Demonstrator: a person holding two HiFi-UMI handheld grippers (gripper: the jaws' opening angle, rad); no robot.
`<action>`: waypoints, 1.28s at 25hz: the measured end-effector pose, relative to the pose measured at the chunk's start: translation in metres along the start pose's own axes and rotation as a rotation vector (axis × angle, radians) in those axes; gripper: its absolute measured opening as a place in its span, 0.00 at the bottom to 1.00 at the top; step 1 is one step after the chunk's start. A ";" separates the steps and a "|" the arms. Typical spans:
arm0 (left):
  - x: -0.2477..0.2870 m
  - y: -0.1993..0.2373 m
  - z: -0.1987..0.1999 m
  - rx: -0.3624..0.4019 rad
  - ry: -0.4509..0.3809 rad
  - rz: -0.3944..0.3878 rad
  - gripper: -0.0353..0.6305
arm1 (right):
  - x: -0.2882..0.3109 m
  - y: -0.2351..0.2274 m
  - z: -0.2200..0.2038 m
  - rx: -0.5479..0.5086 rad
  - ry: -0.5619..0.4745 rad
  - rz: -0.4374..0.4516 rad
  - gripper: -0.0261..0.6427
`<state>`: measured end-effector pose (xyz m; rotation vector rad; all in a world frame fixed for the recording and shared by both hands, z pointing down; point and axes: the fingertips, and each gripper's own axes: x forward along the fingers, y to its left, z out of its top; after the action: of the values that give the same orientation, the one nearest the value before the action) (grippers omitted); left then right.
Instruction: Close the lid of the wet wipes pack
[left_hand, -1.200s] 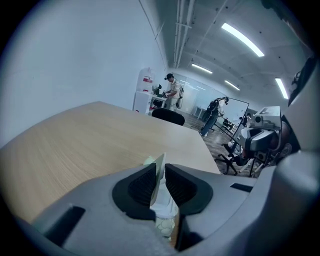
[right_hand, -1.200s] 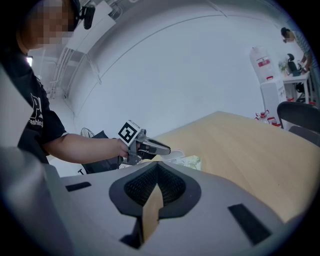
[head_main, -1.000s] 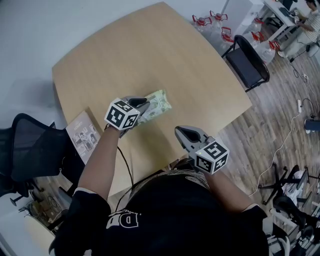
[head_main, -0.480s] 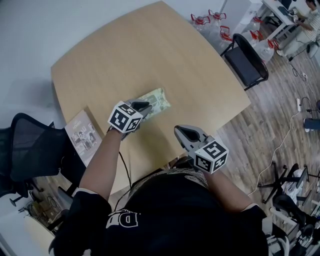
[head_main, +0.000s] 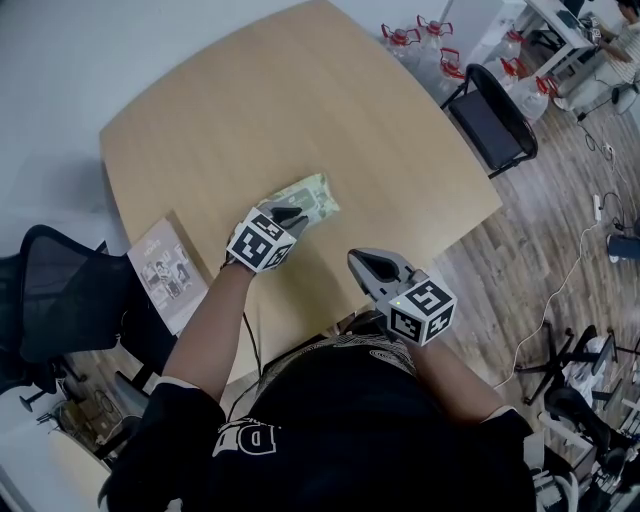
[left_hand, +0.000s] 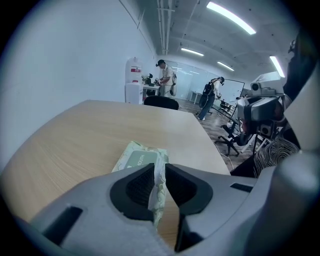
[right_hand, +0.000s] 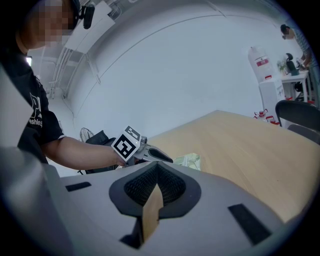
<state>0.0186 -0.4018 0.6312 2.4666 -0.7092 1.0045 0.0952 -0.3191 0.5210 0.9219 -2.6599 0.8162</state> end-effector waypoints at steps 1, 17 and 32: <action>0.002 -0.001 -0.001 0.008 0.008 0.003 0.16 | 0.000 0.000 0.000 0.000 0.000 0.000 0.04; 0.016 -0.004 -0.013 0.055 0.079 0.048 0.18 | -0.006 -0.002 0.000 0.003 0.000 -0.003 0.04; 0.021 -0.005 -0.017 0.057 0.100 0.064 0.18 | -0.009 -0.001 -0.004 0.001 0.008 -0.007 0.04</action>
<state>0.0254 -0.3951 0.6575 2.4354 -0.7406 1.1787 0.1029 -0.3132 0.5217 0.9251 -2.6481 0.8184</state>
